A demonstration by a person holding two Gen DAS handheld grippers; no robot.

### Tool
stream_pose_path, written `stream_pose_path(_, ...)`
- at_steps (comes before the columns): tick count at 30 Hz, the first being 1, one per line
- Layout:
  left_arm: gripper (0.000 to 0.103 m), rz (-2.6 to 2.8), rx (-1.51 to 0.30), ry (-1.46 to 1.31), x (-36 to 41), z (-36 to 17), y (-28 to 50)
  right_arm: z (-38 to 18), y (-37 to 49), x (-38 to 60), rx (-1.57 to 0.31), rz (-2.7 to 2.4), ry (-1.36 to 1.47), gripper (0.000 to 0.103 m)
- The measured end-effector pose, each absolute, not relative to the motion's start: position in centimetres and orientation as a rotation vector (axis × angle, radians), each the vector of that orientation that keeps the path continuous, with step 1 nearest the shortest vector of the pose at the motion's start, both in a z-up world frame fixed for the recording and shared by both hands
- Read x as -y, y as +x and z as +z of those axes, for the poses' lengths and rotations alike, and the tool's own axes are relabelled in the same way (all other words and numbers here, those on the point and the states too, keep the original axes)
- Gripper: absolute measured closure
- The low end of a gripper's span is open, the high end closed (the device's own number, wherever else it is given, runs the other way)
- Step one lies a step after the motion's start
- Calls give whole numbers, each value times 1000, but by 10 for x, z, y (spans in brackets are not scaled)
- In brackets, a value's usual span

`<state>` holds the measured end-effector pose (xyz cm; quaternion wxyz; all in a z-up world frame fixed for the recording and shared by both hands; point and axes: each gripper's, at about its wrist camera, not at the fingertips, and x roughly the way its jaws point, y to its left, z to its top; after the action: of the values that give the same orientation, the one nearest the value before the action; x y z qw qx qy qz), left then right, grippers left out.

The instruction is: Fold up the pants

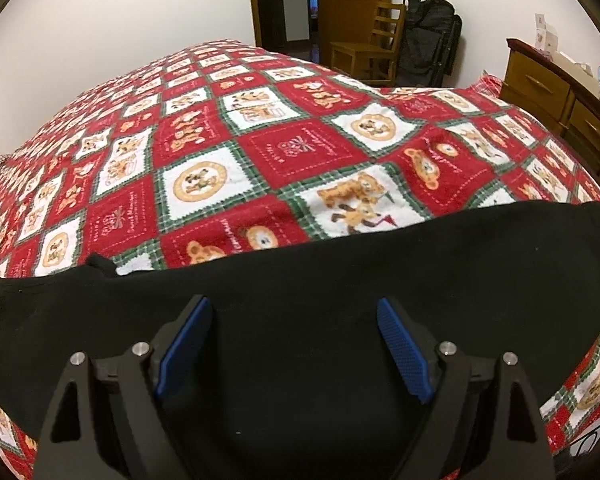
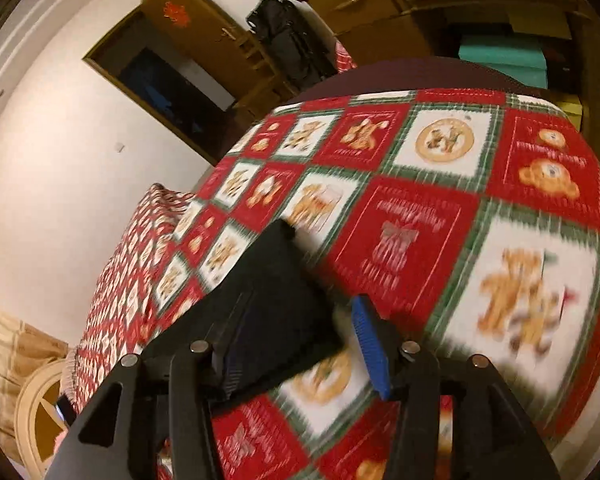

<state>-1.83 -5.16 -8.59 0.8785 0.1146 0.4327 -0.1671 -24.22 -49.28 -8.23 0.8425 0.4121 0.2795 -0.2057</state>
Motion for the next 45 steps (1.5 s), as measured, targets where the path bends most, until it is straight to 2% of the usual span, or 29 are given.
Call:
stream_pose_path(3,16,-365,-901,245,56,-86,-20,-80,-232,464,-627,-442,735,54)
stream_pose_path(7,16,-370,-891,244,54,-83,-23,-93,-222,453,-711,-519,705,56)
stream_pose_path(14,16,-346,-905,209,45,-85,-20,-106,-246,481,-628,-559,894,56)
stream_pose_path(21,16,-359,-900,219,48,-83,-21,-109,-212,448,-648,-435,914,56)
stream_pose_path(24,16,-354,-897,205,44,-82,-20,-109,-209,447,-585,-469,936,54)
stream_pose_path(28,16,-340,-909,183,38,-83,-16,-123,-225,458,-429,-520,1137,54)
stream_pose_path(34,16,-334,-920,162,34,-85,-12,-114,-203,439,-514,-501,1010,55)
stream_pose_path(36,16,-336,-919,167,33,-85,-13,-117,-206,446,-475,-530,1063,61)
stream_pose_path(40,16,-328,-912,159,28,-83,-11,-123,-197,456,-508,-537,1072,94)
stream_pose_path(45,16,-310,-906,117,15,-80,-5,-80,-195,433,-491,-524,821,96)
